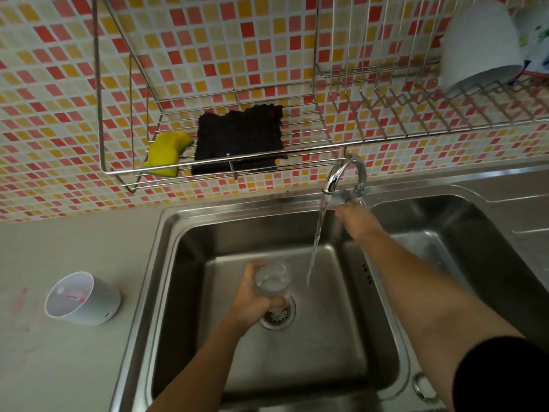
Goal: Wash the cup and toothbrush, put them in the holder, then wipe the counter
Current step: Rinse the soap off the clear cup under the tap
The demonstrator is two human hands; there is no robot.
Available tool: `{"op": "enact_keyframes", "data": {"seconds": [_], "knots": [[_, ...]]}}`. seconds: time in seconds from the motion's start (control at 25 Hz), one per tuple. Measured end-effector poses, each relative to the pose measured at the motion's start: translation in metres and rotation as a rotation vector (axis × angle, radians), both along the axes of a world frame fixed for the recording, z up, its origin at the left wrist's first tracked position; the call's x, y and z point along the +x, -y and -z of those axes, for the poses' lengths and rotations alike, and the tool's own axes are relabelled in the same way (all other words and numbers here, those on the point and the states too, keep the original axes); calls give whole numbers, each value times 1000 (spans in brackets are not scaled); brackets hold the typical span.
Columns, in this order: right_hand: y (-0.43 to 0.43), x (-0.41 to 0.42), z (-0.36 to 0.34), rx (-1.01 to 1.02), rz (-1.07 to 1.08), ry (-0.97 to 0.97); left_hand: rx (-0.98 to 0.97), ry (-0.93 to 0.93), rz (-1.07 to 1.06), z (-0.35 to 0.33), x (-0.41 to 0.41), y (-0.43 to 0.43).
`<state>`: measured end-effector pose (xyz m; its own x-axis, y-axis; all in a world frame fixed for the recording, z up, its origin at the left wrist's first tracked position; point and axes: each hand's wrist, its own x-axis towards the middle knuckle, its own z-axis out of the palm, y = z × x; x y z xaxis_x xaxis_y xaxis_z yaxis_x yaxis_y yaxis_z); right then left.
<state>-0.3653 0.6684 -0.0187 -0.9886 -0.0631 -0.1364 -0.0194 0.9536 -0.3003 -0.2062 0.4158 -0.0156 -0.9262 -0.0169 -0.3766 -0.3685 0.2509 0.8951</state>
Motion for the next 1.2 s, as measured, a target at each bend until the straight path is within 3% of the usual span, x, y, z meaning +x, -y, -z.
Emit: {"op": "enact_keyframes", "data": {"seconds": [0.12, 0.36, 0.56, 0.68, 0.84, 1.2], "knots": [[-22, 3, -6, -257, 255, -98, -9, -13, 7, 3, -3, -2], [-28, 42, -13, -450, 262, -172, -16, -9, 37, 7, -3, -4], [-19, 155, 45, -80, 176, 11, -124, -1, 77, 17, 9, -6], [-17, 188, 64, 64, 191, -34, -277, -11, 108, 27, 18, -6], [-21, 196, 62, 110, 176, -45, -580, -36, 246, 25, 28, -3], [-16, 197, 61, 99, 170, -79, -1005, -16, 453, 7, 30, 7]]}}
